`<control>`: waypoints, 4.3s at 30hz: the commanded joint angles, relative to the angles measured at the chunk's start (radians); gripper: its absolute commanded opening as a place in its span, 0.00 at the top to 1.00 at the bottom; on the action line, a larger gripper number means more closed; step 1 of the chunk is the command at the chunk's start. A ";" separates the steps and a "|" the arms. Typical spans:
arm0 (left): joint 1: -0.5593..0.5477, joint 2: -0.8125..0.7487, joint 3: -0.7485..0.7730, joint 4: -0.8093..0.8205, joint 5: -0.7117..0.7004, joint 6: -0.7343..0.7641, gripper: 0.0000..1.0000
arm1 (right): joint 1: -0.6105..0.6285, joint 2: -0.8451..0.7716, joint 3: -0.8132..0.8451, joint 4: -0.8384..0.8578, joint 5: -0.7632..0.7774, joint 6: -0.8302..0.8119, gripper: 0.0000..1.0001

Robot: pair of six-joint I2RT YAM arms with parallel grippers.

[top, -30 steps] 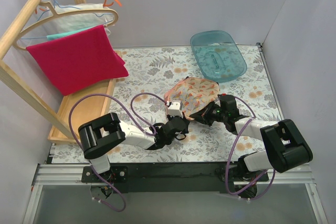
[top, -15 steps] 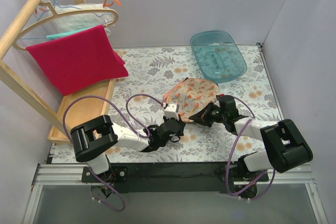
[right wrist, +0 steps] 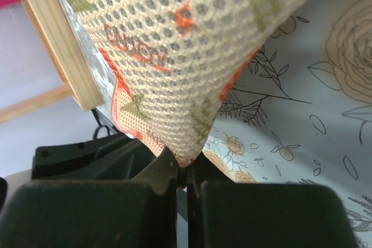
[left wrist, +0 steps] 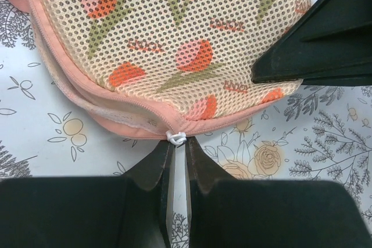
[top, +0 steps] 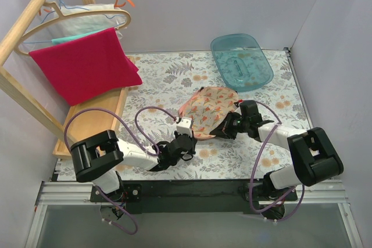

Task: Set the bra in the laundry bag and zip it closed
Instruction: Zip the zipper on the laundry bag.

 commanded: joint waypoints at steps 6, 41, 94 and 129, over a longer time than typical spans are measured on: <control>0.028 -0.099 -0.061 -0.100 -0.065 0.046 1.00 | -0.019 0.121 0.132 -0.220 -0.021 -0.307 0.99; -0.047 -0.015 0.160 -0.199 0.103 -0.053 1.00 | -0.020 -0.425 -0.286 -0.012 0.162 0.303 0.10; -0.064 -0.257 -0.027 -0.421 -0.045 -0.125 1.00 | -0.180 0.021 0.013 -0.045 -0.024 -0.157 0.99; 0.008 0.123 0.209 -0.053 0.186 0.343 0.83 | -0.178 -0.086 -0.072 -0.024 -0.091 -0.116 0.87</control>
